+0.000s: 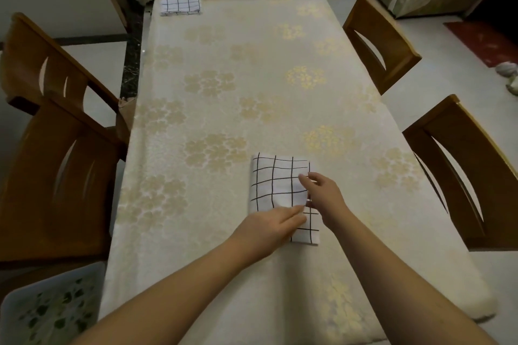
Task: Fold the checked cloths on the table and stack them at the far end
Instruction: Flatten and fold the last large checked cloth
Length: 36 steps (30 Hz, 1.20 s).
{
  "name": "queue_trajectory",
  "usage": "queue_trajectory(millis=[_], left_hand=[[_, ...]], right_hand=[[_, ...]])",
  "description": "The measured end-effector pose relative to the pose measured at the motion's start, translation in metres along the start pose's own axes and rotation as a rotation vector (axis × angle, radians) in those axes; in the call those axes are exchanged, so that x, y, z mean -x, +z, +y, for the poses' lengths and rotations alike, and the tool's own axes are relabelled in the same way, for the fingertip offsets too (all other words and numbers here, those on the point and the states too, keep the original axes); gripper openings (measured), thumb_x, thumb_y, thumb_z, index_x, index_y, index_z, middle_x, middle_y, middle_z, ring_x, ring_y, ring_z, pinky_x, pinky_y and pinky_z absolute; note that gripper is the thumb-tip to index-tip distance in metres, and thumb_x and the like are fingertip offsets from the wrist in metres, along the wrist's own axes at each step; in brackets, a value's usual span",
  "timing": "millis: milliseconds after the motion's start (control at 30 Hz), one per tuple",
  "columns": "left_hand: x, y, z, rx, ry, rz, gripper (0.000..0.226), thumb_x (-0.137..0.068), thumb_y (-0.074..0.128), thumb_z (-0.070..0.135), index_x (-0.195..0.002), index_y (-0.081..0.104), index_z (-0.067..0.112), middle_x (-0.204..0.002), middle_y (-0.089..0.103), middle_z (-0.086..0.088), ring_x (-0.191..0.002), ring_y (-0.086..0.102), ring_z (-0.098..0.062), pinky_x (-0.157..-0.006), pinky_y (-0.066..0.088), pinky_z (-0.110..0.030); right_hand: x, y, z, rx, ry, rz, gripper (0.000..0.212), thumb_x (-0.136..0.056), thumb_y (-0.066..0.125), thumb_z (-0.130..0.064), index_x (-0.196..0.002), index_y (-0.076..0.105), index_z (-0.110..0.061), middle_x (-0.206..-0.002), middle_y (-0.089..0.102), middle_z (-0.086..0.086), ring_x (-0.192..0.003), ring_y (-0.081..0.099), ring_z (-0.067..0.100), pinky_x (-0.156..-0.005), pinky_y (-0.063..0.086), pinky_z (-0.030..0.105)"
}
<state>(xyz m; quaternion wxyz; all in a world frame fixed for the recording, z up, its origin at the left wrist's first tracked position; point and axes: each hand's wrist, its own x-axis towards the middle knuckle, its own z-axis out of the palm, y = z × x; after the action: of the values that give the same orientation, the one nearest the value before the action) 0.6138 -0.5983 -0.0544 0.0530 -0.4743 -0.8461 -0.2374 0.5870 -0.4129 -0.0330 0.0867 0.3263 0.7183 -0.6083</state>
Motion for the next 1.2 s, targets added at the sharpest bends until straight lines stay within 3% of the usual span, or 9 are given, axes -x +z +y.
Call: queue_trajectory(millis=[133,300,400,533,700,800,900,1033,1200], left_hand=[[0.001,0.009,-0.007,0.104,-0.091,-0.084,0.043,-0.094,0.049,0.032,-0.135,0.051,0.023,-0.141,0.054,-0.004,-0.117,0.059,-0.021,-0.085,0.053,-0.032],[0.019,0.020,-0.047,0.123,-0.433,-0.021,0.049,-0.096,0.042,0.039,-0.138,0.053,0.017,-0.144,0.051,-0.004,-0.130,0.049,-0.022,-0.106,0.043,-0.040],[0.022,0.022,-0.067,0.037,-0.512,-0.126,0.059,-0.097,0.030,0.045,-0.149,0.037,0.018,-0.156,0.035,-0.003,-0.142,0.034,-0.021,-0.115,0.026,-0.038],[0.023,0.031,-0.080,-0.091,-0.491,-0.297,0.064,-0.099,0.014,0.050,-0.156,0.006,0.023,-0.163,0.001,0.006,-0.150,0.001,-0.013,-0.121,0.001,-0.033],[0.027,0.043,-0.087,-0.204,-0.379,-0.394,0.060,-0.103,0.010,0.049,-0.157,0.014,0.021,-0.164,0.011,0.001,-0.150,0.009,-0.017,-0.118,0.008,-0.039],[0.028,0.044,-0.088,-0.206,-0.368,-0.413,0.060,-0.103,0.011,0.049,-0.157,0.014,0.022,-0.164,0.008,0.002,-0.151,0.006,-0.016,-0.119,0.009,-0.040],[0.028,0.043,-0.087,-0.200,-0.383,-0.429,0.064,-0.103,0.015,0.053,-0.157,0.006,0.021,-0.165,0.002,0.002,-0.151,0.000,-0.015,-0.119,0.008,-0.041],[0.026,0.043,-0.085,-0.224,-0.395,-0.430,0.071,-0.100,0.021,0.057,-0.157,0.003,0.018,-0.165,-0.001,0.001,-0.151,-0.004,-0.014,-0.119,0.008,-0.042],[0.027,0.046,-0.086,-0.225,-0.417,-0.402,0.076,-0.097,0.031,0.059,-0.156,0.014,0.013,-0.164,0.008,-0.001,-0.151,0.004,-0.013,-0.118,0.014,-0.043]], right_hand=[[-0.019,-0.009,0.019,0.231,0.017,0.106,0.040,-0.088,0.065,-0.026,-0.125,0.061,-0.013,-0.108,0.068,0.008,-0.094,0.065,0.024,-0.087,0.055,0.045],[-0.024,-0.015,0.039,0.356,0.020,0.116,0.036,-0.087,0.065,-0.026,-0.121,0.062,-0.015,-0.097,0.067,0.002,-0.085,0.063,0.019,-0.068,0.048,0.028],[-0.024,-0.016,0.046,0.382,0.017,0.128,0.032,-0.087,0.063,-0.023,-0.118,0.064,-0.015,-0.095,0.067,-0.001,-0.085,0.062,0.016,-0.066,0.042,0.025],[-0.026,-0.017,0.049,0.374,0.029,0.156,0.033,-0.088,0.063,-0.021,-0.120,0.062,-0.014,-0.094,0.063,-0.003,-0.084,0.060,0.015,-0.068,0.041,0.024],[-0.022,-0.018,0.053,0.409,-0.009,0.167,0.032,-0.088,0.064,-0.023,-0.120,0.059,-0.018,-0.088,0.061,-0.010,-0.075,0.057,0.005,-0.057,0.041,0.019],[-0.017,-0.018,0.052,0.442,-0.094,0.242,0.038,-0.092,0.059,-0.028,-0.129,0.052,-0.021,-0.106,0.062,-0.005,-0.085,0.059,0.011,-0.068,0.048,0.028],[-0.019,-0.009,0.053,0.548,-0.342,0.357,0.040,-0.097,0.051,-0.027,-0.136,0.049,-0.017,-0.128,0.055,0.003,-0.110,0.055,0.019,-0.095,0.045,0.036],[-0.020,0.032,0.058,0.804,-0.726,0.166,0.050,-0.099,0.037,-0.028,-0.146,0.042,-0.011,-0.147,0.047,0.008,-0.136,0.041,0.024,-0.113,0.030,0.038],[-0.031,0.073,0.078,1.051,-0.661,-0.014,0.056,-0.102,0.027,-0.037,-0.153,0.025,-0.014,-0.160,0.024,0.001,-0.147,0.024,0.018,-0.117,0.013,0.036]])
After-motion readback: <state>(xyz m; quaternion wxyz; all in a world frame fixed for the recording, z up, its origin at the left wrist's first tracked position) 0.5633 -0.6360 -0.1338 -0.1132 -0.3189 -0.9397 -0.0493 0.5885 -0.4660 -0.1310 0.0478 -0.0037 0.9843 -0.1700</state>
